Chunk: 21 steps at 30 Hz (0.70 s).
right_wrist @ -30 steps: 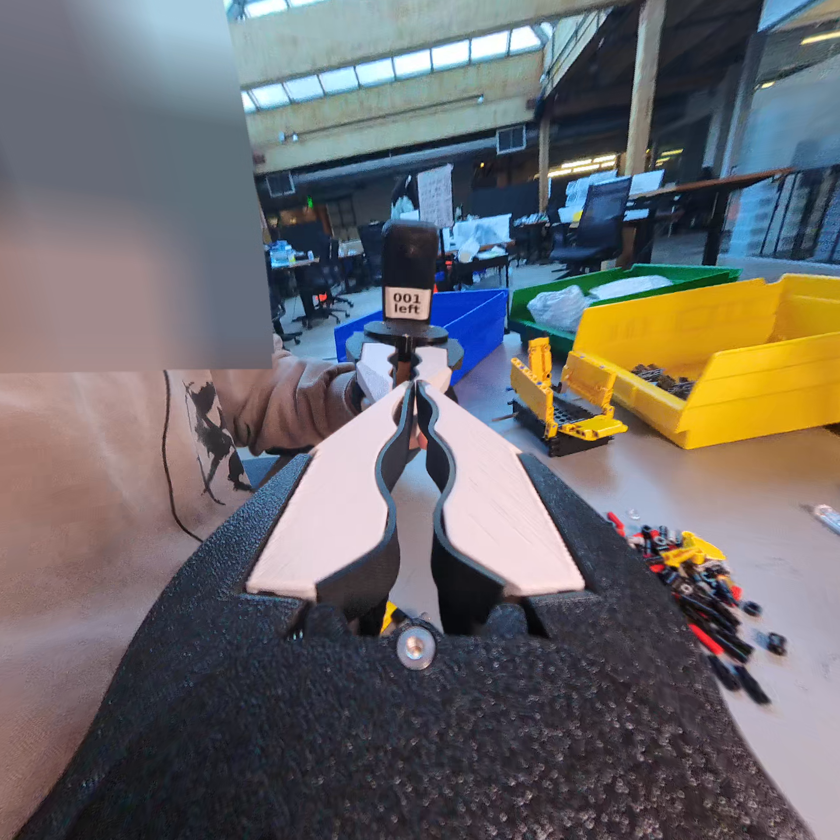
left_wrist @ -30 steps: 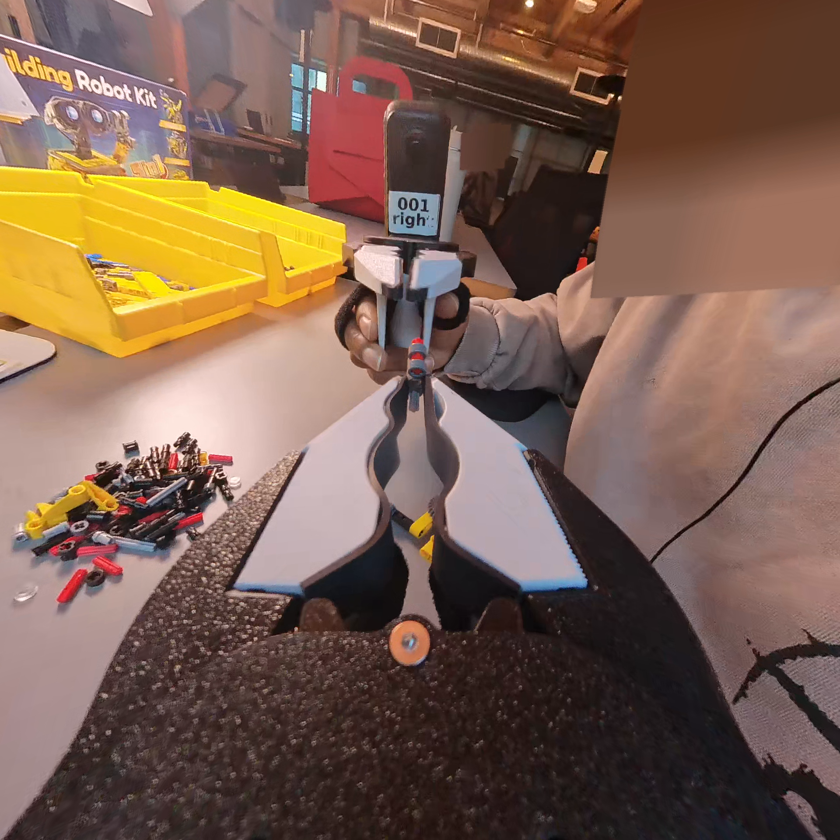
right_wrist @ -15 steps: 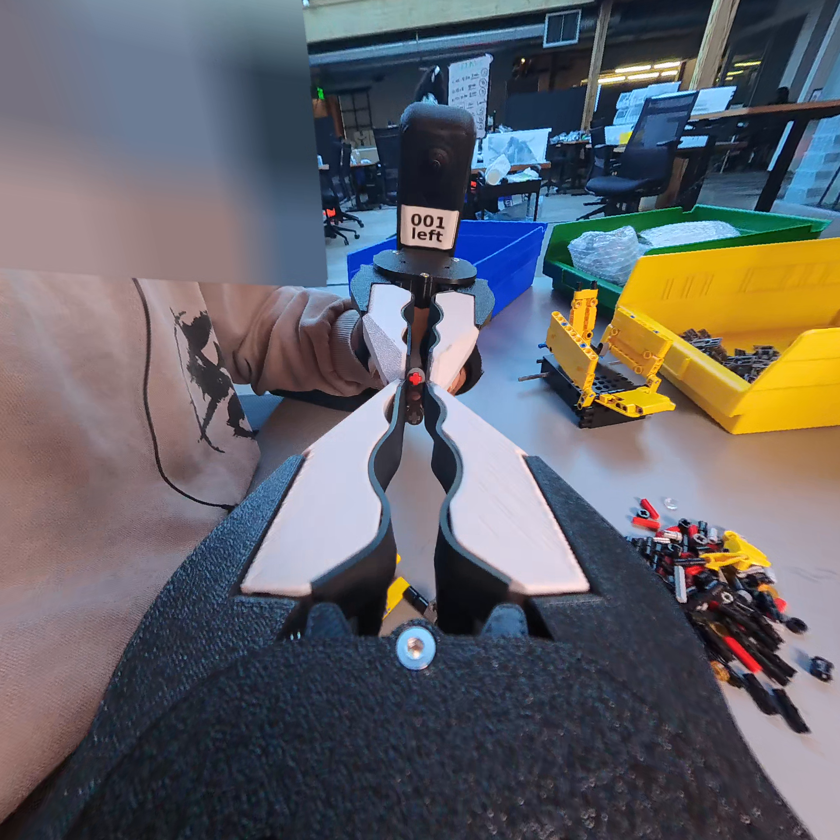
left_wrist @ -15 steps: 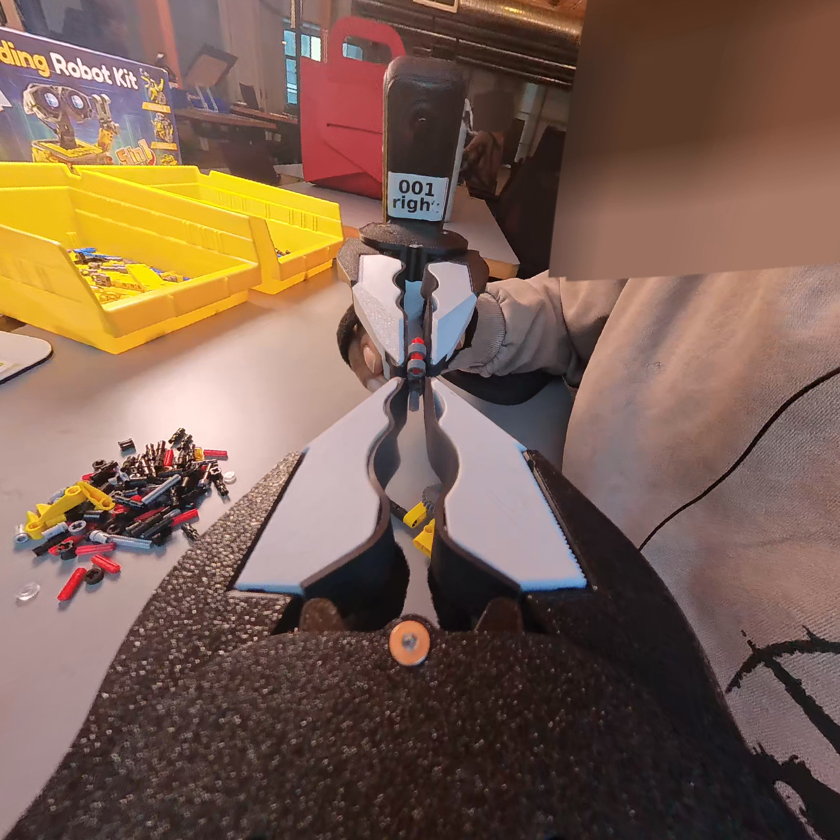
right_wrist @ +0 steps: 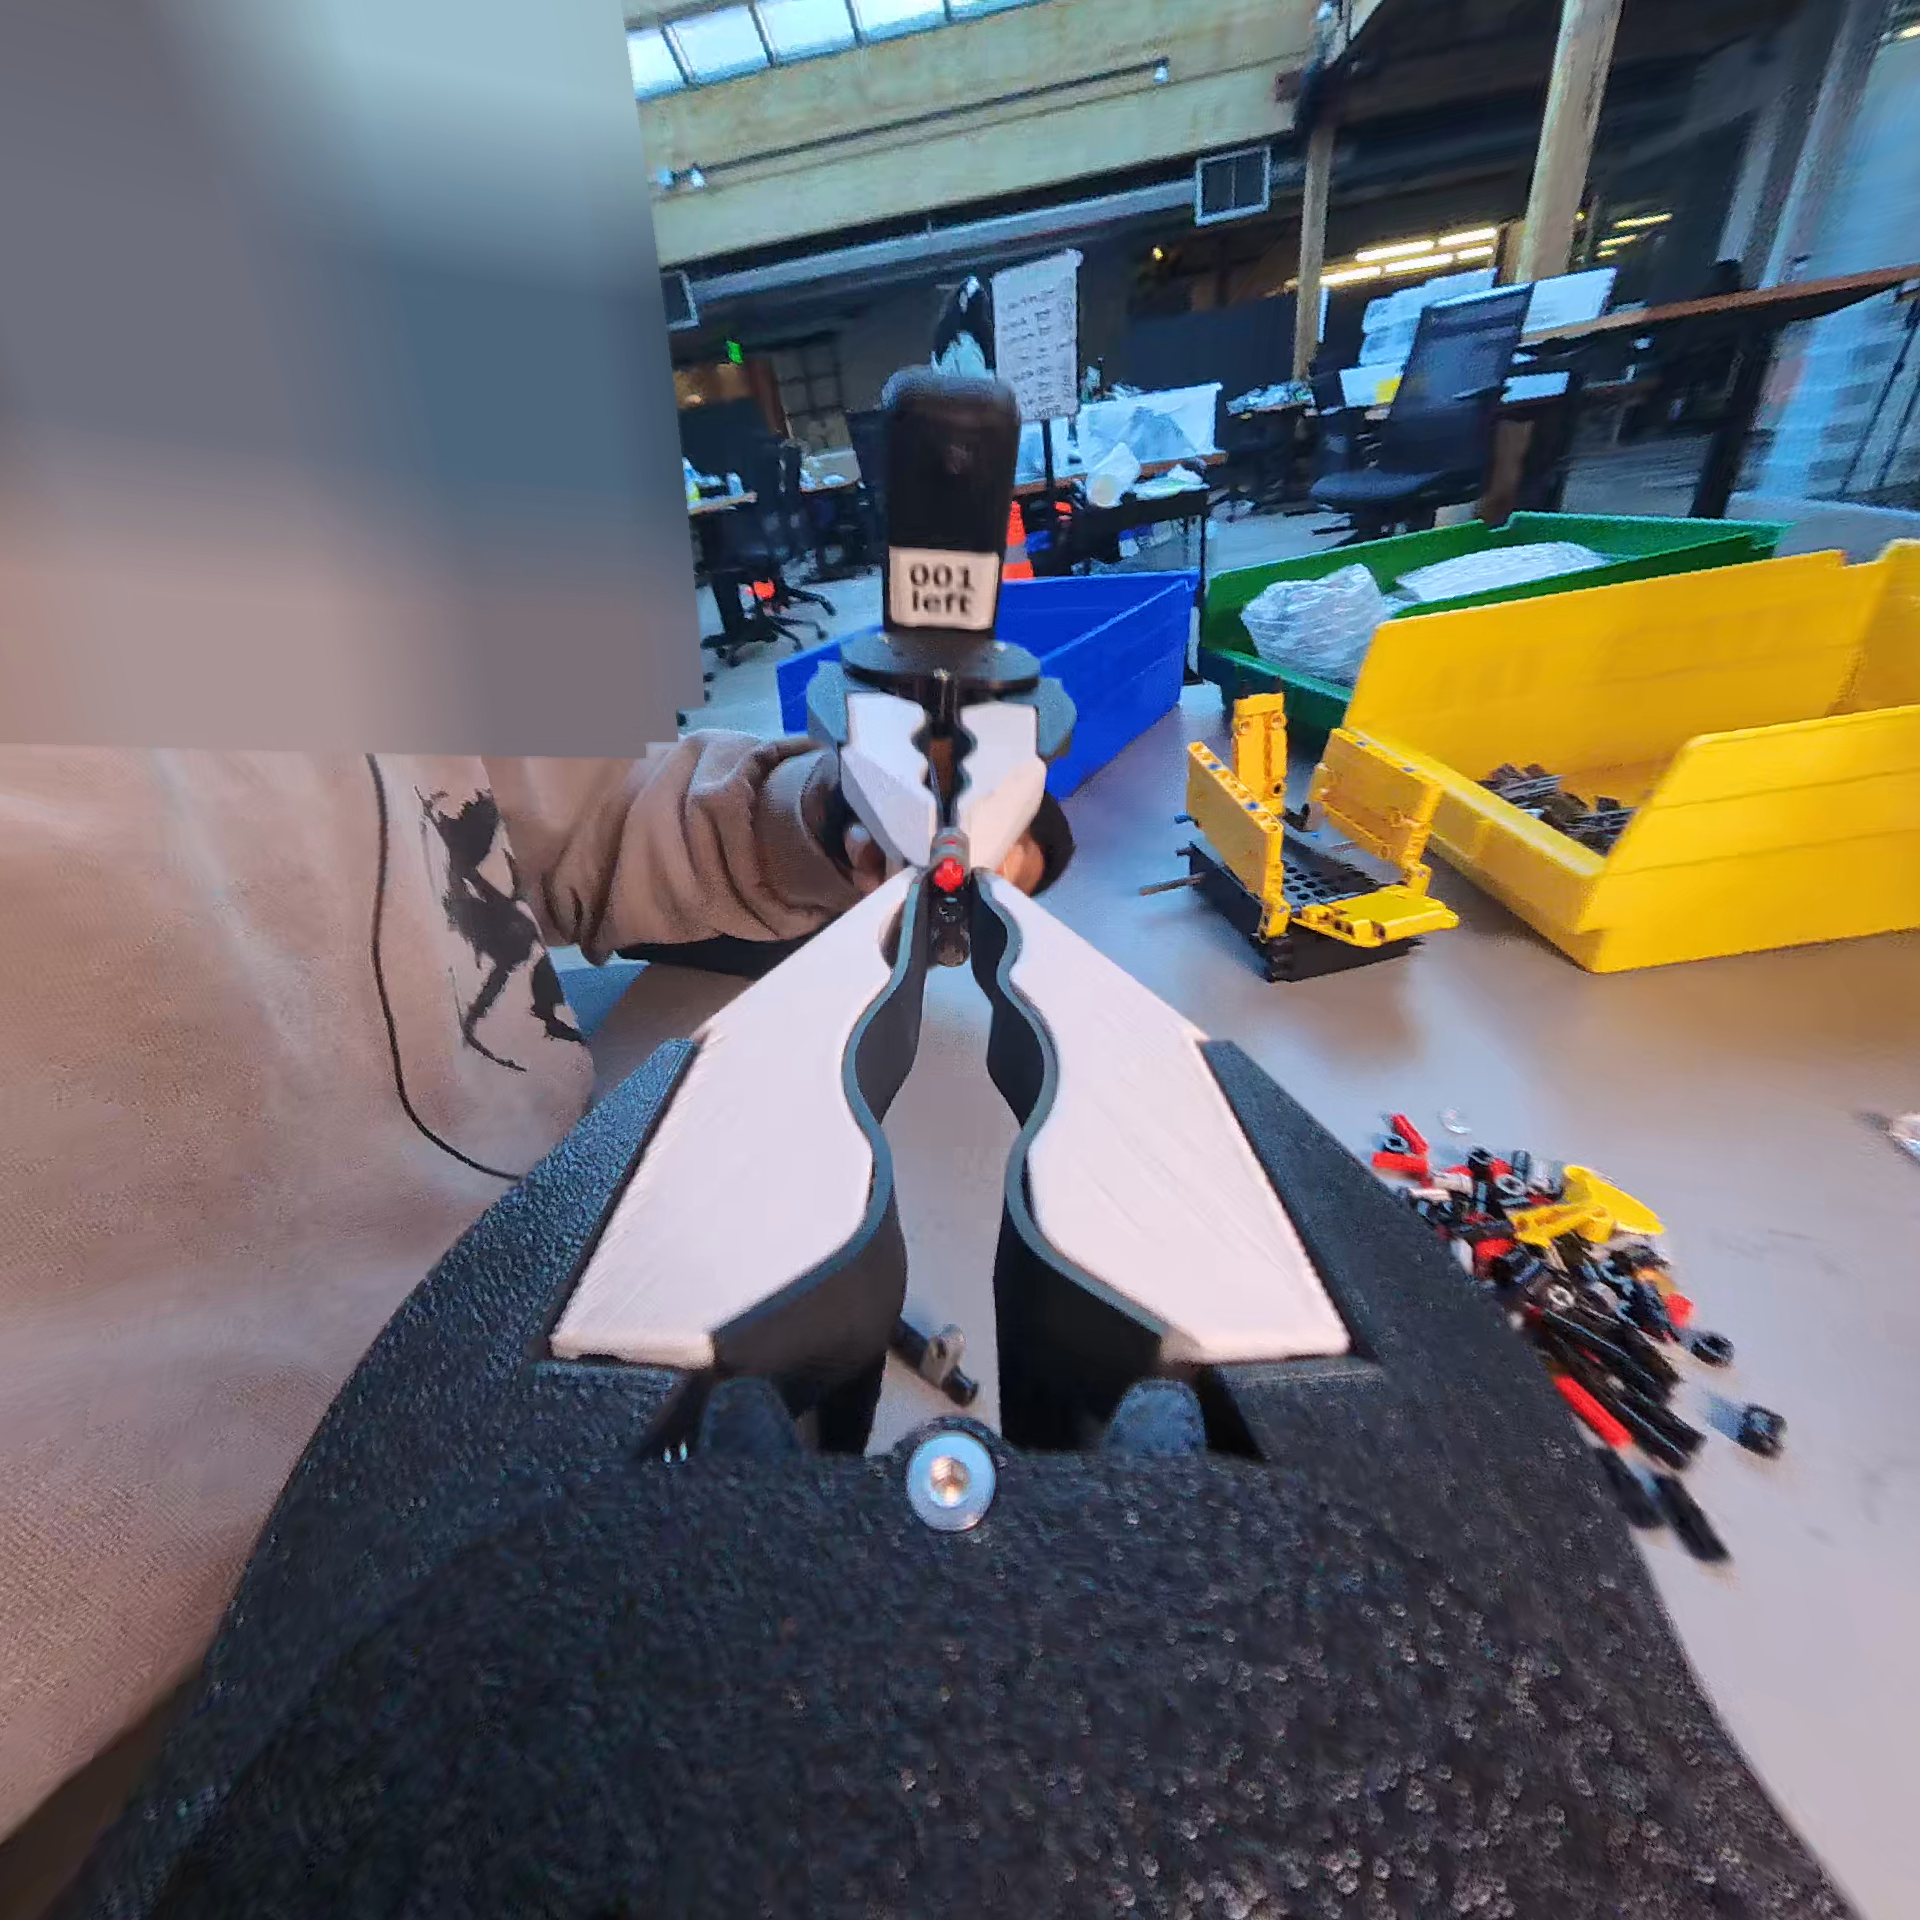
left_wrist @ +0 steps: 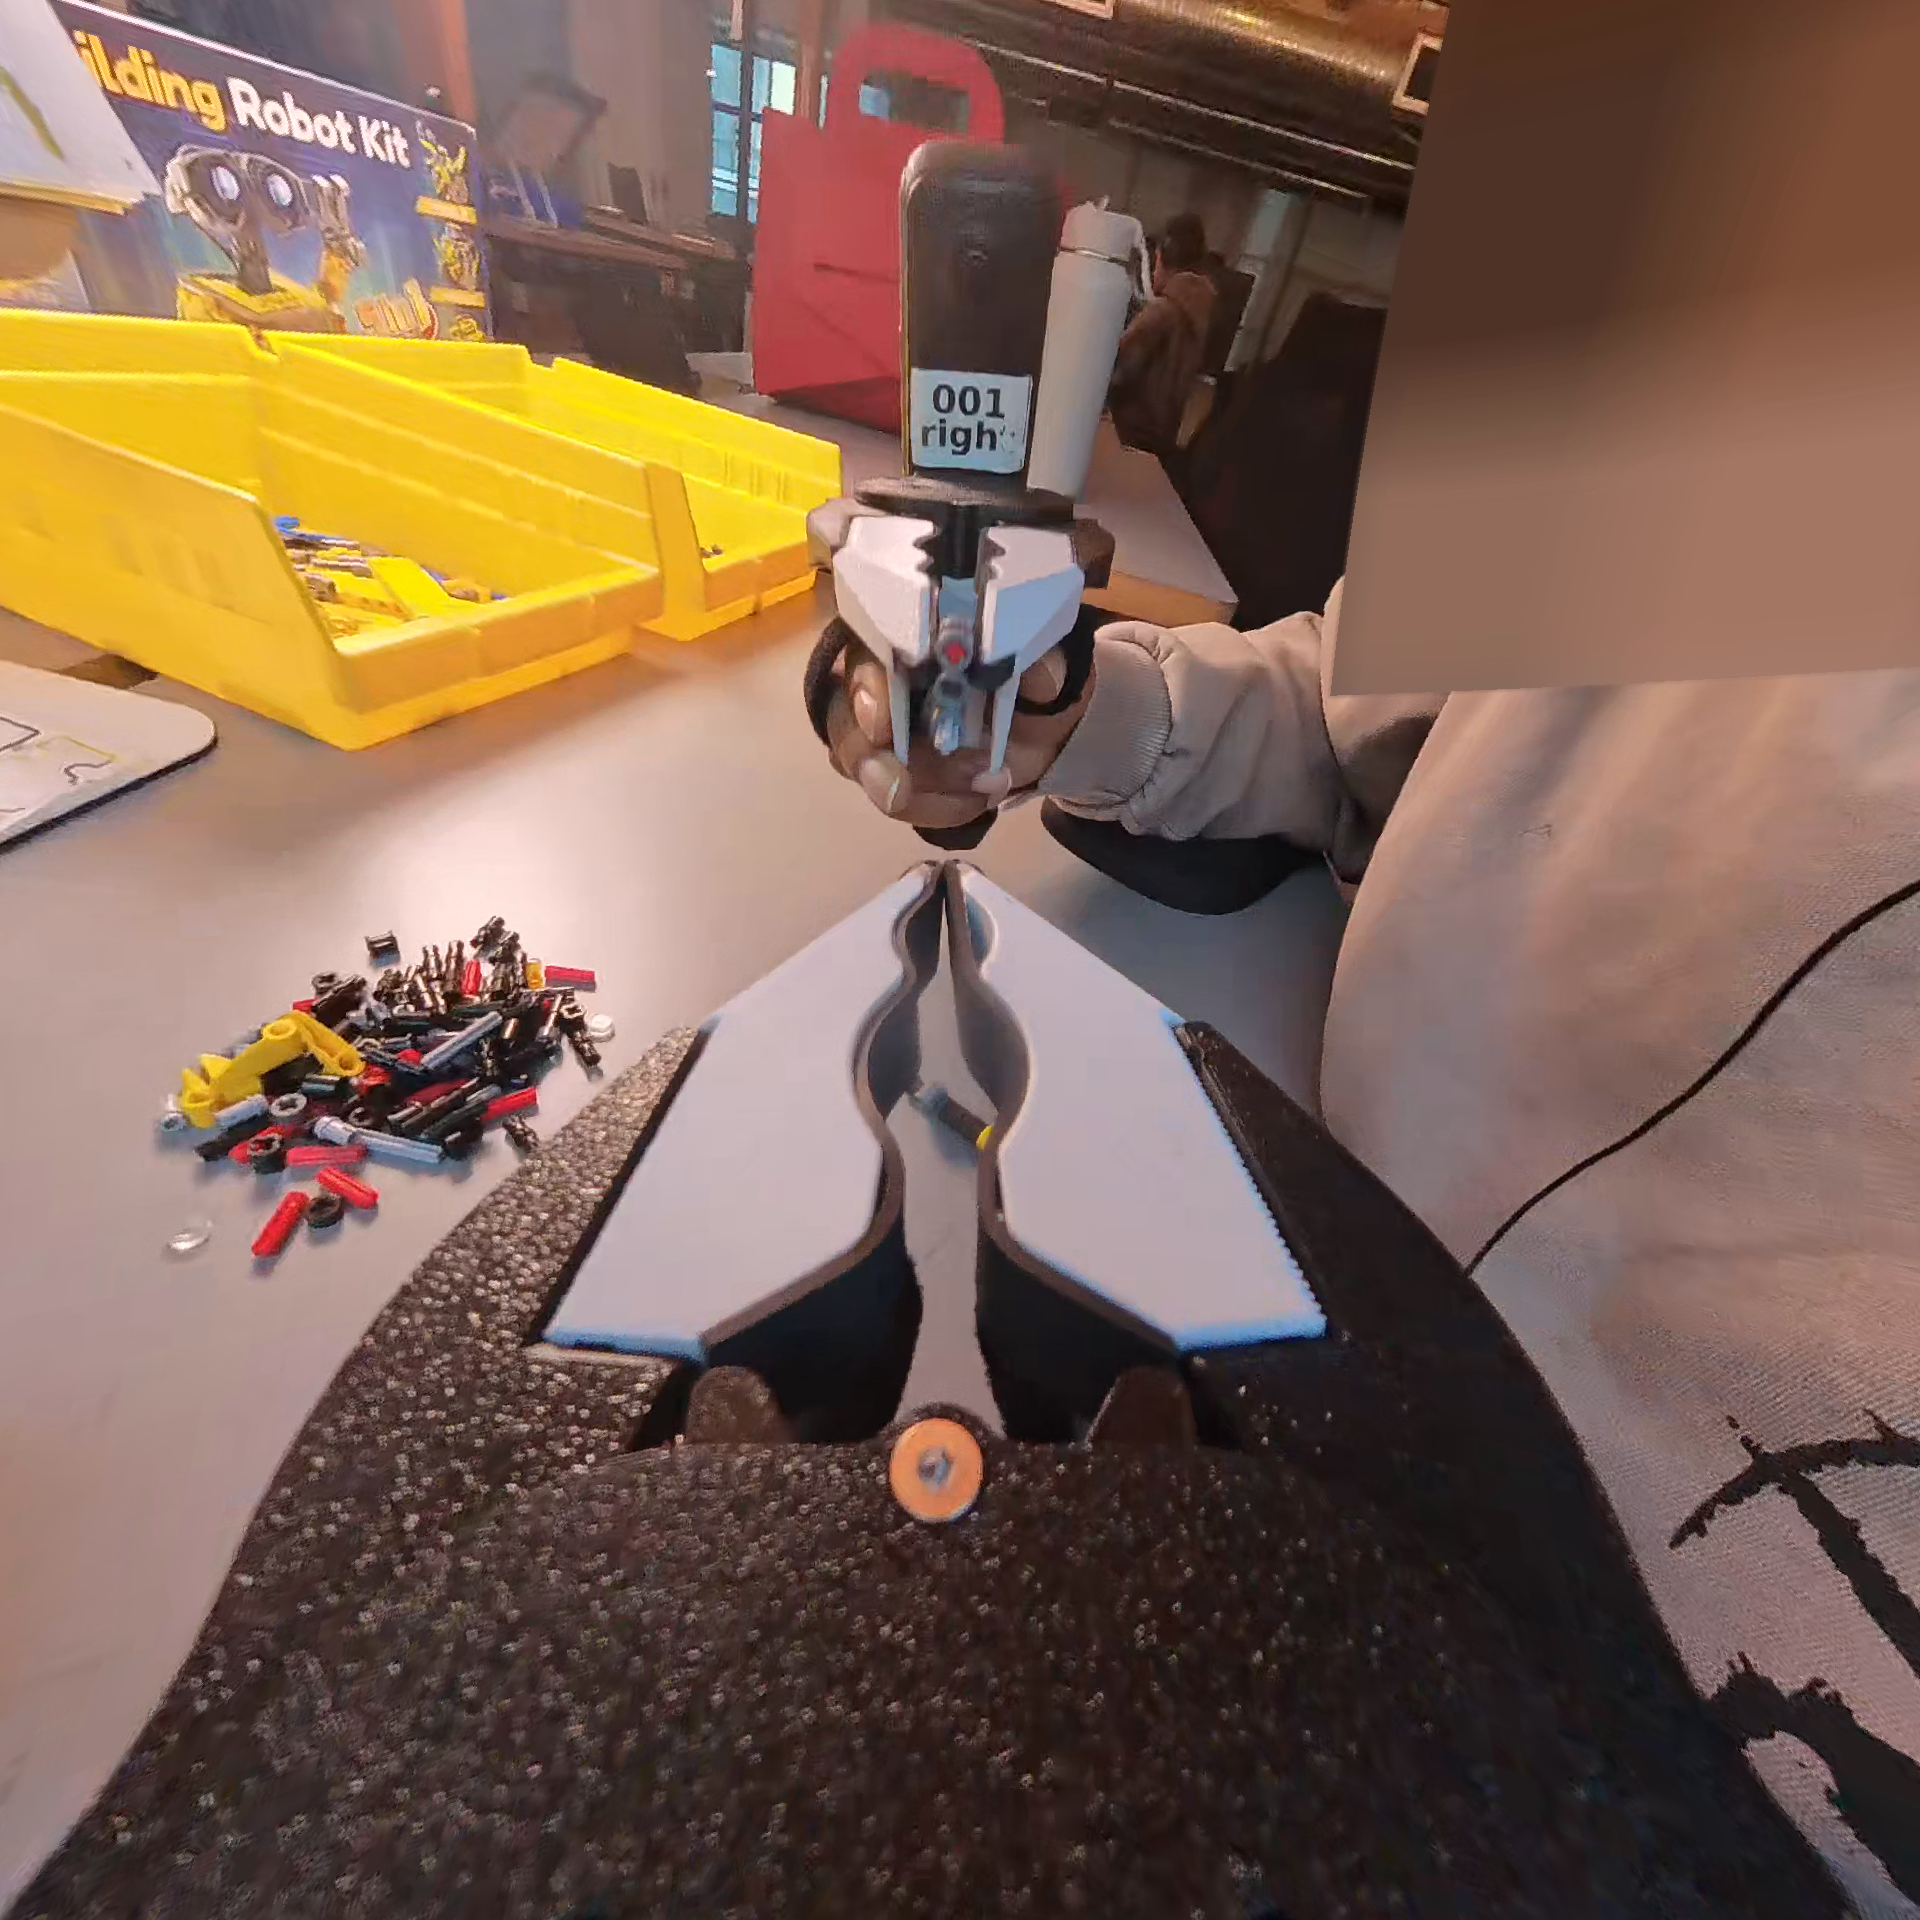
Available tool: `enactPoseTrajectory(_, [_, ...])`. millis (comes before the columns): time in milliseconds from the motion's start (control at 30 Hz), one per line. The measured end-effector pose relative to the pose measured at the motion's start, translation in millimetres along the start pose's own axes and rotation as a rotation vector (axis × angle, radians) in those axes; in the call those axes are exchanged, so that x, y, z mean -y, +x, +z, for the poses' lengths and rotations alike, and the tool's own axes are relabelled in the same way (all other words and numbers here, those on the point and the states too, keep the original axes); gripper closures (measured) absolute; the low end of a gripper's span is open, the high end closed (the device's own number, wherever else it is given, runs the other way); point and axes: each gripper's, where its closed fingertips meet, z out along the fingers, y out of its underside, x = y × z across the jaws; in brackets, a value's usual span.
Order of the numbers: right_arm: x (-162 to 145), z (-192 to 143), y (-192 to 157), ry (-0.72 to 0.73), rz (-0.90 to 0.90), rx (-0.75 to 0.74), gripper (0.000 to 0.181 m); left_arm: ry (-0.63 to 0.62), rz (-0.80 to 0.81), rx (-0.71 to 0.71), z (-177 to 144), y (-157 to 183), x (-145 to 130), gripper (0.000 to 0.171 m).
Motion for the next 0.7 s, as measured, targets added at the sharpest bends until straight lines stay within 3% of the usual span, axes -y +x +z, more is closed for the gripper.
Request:
enactPoseTrajectory(167, [-8, 10, -9, -0.022, 0.059, 0.032, 0.175, 0.031, 0.001, -0.007, 8, 8, 5, 0.150])
enactPoseTrajectory(433, [-23, 26, -21, -0.077, 0.158, 0.093, 0.175, -0.050, 0.062, -0.002, 15, 17, -6, 0.160])
enactPoseTrajectory(600, [-22, 28, -6, -0.023, 0.249, 0.006, 0.175, -0.040, 0.013, 0.061, 13, 5, -4, 0.165])
enactPoseTrajectory(700, [-22, 29, -3, -0.014, 0.199, -0.032, 0.175, -0.017, -0.047, 0.045, 12, 3, -5, 0.166])
